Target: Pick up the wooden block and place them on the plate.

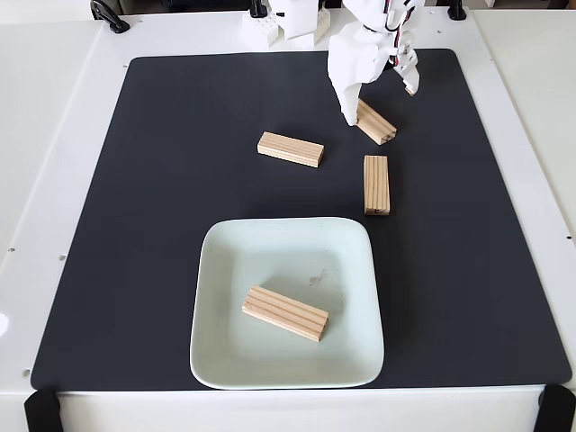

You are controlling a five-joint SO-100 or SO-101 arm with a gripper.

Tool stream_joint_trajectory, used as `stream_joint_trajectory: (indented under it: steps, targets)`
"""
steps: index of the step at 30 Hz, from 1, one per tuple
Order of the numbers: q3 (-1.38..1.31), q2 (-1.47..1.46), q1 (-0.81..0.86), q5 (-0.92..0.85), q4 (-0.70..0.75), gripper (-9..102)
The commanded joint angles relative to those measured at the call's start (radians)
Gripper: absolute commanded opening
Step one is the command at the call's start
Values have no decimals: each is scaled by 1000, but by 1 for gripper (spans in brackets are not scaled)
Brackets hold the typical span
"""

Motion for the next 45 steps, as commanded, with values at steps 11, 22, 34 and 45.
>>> stream_joint_trajectory:
  steps: [11, 22, 34, 45]
  targets:
    - [-29, -57, 3, 5, -9, 44]
    - [-12, -60, 5, 5, -64, 14]
    - [-23, -41, 9, 11, -63, 0]
    - [-357, 104, -2, 658, -232, 0]
